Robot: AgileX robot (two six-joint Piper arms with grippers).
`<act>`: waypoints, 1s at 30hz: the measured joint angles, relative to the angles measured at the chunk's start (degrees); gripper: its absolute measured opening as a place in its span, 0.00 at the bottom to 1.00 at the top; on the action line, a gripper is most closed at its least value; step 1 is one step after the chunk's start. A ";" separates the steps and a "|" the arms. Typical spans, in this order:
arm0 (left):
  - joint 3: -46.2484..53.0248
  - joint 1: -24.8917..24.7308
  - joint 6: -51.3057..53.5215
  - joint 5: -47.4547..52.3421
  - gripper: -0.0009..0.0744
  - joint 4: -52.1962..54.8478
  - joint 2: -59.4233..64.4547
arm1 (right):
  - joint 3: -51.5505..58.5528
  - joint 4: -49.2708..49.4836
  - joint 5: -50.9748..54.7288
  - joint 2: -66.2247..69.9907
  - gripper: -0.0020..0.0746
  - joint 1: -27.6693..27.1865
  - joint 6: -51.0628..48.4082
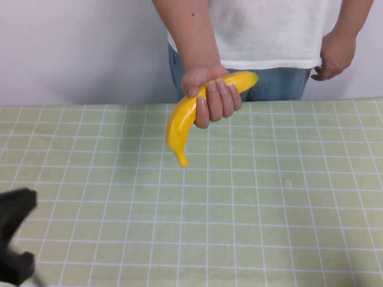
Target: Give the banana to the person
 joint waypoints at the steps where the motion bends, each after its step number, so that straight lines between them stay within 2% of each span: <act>1: 2.39 1.16 0.00 -4.12 0.01 0.29 -2.07 | 0.00 0.00 0.00 0.00 0.02 0.00 0.00; 6: 14.75 8.20 1.26 -18.86 0.01 0.00 -13.68 | 0.00 0.00 0.00 0.00 0.02 0.00 0.00; 11: 24.95 16.51 6.53 -21.22 0.01 -5.80 -23.87 | 0.00 0.00 0.00 0.00 0.02 0.00 0.00; 14: 30.21 19.79 7.61 -21.31 0.01 -7.48 -28.79 | 0.00 0.00 0.00 0.00 0.02 0.00 0.00; 17: 33.93 21.08 7.65 -20.01 0.01 -7.92 -32.50 | 0.00 0.00 0.00 0.00 0.02 0.00 0.00; 21: 34.32 21.36 7.65 -13.25 0.01 -8.01 -33.02 | 0.00 0.00 0.00 0.00 0.02 0.00 0.00; 30: 34.32 21.44 7.65 -12.63 0.01 -8.17 -33.16 | 0.00 0.00 0.00 0.00 0.02 0.00 0.00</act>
